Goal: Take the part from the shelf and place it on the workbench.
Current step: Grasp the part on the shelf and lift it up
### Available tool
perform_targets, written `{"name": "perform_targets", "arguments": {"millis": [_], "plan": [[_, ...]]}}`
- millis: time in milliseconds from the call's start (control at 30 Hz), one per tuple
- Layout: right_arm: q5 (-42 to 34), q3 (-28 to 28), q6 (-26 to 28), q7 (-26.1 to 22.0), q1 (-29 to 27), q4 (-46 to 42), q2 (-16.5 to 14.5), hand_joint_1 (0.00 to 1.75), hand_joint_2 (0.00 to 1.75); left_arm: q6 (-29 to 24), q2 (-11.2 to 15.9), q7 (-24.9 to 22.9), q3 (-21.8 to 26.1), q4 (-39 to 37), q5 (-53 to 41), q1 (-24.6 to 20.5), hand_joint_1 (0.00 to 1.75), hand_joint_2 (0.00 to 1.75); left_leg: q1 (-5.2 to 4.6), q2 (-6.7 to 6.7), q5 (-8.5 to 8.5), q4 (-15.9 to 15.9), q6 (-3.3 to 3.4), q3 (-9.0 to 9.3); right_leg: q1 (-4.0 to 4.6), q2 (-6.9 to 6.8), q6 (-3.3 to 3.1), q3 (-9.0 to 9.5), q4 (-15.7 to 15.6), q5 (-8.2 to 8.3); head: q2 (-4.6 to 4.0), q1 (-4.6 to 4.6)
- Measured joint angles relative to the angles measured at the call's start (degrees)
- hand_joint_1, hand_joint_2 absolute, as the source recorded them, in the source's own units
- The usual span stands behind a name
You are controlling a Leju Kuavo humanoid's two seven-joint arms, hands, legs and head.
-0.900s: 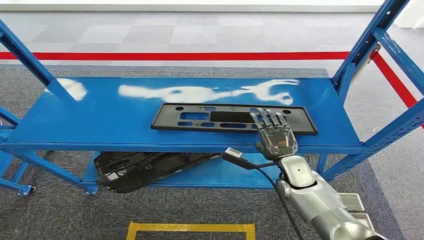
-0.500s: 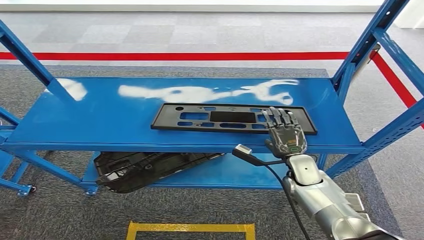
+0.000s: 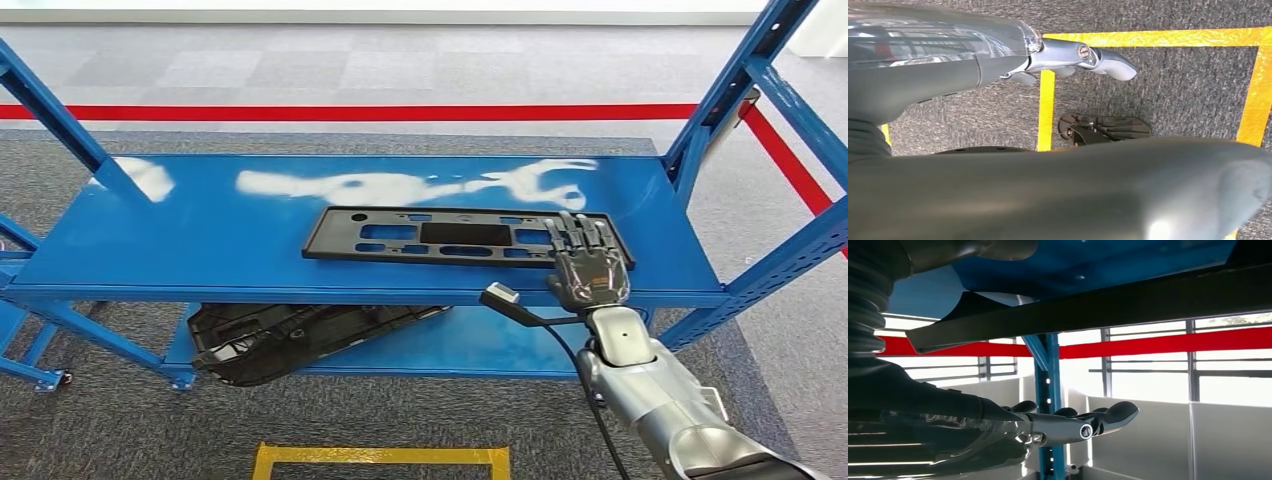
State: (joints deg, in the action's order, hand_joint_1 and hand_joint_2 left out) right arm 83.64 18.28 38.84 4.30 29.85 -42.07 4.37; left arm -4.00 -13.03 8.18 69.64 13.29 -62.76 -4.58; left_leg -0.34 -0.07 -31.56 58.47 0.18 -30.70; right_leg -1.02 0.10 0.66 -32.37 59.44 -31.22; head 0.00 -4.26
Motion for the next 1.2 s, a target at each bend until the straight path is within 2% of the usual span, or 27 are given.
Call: {"name": "perform_targets", "arguments": {"millis": [67, 100, 667, 967, 1200], "plan": [[-0.2, -0.2, -0.1, -0.2, 0.0, 0.2, 0.1, 1.37, 1.75, 0.0, 0.0, 0.0, 0.0, 0.0, 0.0, 0.0, 0.00, 0.00, 0.00, 0.00, 0.00, 0.0, 0.00, 0.00, 0.00, 0.00, 0.00, 0.01, 0.0, 0.00, 0.00, 0.00], [-0.3, -0.3, -0.1, -0.4, 0.0, 0.3, 0.2, 1.75, 1.75, 0.0, 0.0, 0.1, 0.0, 0.0, 0.0, 0.0, 0.00, 0.00, -0.01, 0.00, 0.00, 0.0, 0.00, 0.00, 0.00, -0.01, 0.00, 0.01, 0.0, 0.00, 0.00, 0.00], [-0.9, -0.7, 0.0, -2.2, -0.1, -0.2, 1.2, 1.75, 1.75, -1.7, 0.0, 1.4, 0.0, -0.2, -0.1, 0.0, 0.00, 0.00, 0.00, 0.00, -0.01, 0.0, 0.01, 0.08, 0.00, 0.01, 0.00, 0.10, 0.0, 0.00, 0.00, 0.00], [0.7, -1.4, 0.0, -3.2, -4.9, -7.1, 1.5, 1.75, 1.75, -5.9, 0.0, 3.3, -0.1, -0.2, -0.4, 0.0, 0.00, 0.00, -0.01, -0.01, -0.01, 0.0, 0.01, 0.11, -0.01, -0.01, 0.01, 0.16, 0.0, -0.01, 0.00, 0.00], [0.9, -2.3, 0.0, -4.6, -8.3, -12.4, 1.5, 1.75, 1.75, -4.9, 0.0, 6.5, -0.4, -0.3, -0.9, 0.1, 0.00, 0.00, 0.00, -0.01, -0.01, 0.0, 0.01, 0.10, -0.01, -0.01, 0.01, 0.15, 0.0, -0.01, 0.00, 0.00]]}}
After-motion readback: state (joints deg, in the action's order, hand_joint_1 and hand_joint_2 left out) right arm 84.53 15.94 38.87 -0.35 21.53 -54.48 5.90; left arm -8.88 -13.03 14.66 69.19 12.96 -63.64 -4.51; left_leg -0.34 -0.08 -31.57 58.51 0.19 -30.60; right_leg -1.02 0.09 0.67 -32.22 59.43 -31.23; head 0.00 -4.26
